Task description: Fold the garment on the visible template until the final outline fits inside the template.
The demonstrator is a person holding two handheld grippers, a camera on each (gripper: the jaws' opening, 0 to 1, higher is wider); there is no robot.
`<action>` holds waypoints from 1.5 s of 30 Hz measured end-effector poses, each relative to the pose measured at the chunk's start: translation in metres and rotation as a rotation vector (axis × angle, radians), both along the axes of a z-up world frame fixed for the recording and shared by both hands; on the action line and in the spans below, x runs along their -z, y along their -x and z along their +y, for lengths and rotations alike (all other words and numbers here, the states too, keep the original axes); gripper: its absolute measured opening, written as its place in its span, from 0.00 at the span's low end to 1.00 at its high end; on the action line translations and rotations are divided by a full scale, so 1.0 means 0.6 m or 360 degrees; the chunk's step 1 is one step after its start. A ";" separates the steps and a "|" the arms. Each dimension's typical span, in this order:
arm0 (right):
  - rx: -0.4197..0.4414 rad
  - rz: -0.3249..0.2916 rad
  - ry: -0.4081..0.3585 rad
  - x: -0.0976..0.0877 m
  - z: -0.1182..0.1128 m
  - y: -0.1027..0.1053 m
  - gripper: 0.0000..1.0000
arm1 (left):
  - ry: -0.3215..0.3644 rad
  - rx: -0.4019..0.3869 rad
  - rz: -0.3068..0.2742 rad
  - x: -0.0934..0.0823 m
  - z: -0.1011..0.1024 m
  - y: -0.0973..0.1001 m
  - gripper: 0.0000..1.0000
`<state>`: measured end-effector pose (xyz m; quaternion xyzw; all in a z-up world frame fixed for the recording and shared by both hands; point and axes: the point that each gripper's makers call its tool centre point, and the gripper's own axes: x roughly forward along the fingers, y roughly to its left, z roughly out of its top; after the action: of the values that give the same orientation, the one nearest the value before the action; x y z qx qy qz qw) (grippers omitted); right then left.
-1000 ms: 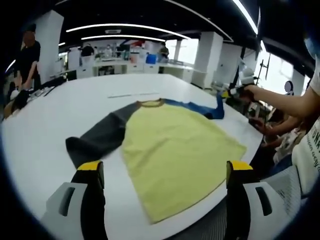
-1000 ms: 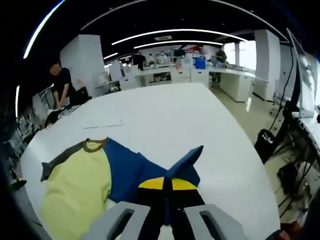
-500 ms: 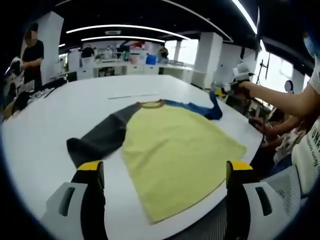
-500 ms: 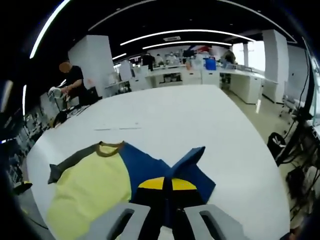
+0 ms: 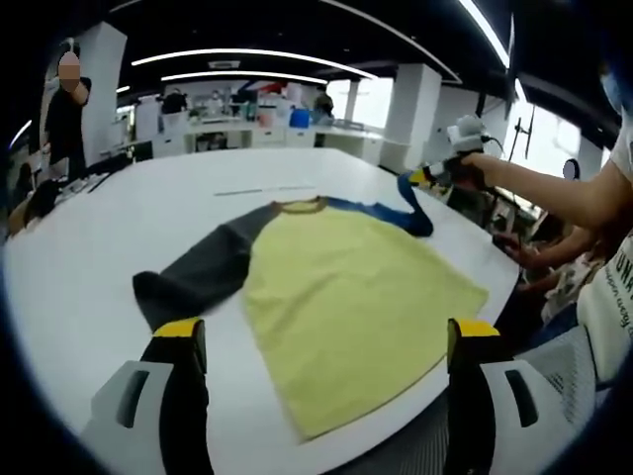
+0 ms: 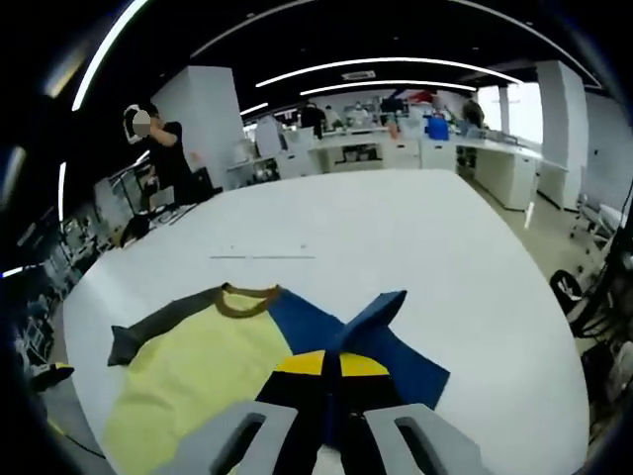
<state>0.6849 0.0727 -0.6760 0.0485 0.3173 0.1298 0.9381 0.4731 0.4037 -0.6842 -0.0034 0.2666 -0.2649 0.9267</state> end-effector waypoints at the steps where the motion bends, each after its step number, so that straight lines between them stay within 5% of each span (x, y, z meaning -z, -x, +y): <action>1: -0.0005 0.0002 -0.0001 0.000 0.005 -0.001 0.00 | -0.0005 0.0006 0.0000 0.000 -0.001 0.001 0.99; 45: -0.0351 -0.0004 0.0047 -0.008 0.215 -0.055 0.00 | -0.0009 -0.0008 0.0004 0.005 0.010 0.001 0.98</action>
<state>0.7176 0.2014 -0.6710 -0.0007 0.3213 0.2278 0.9192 0.4726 0.4095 -0.6872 -0.0017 0.2686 -0.2617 0.9270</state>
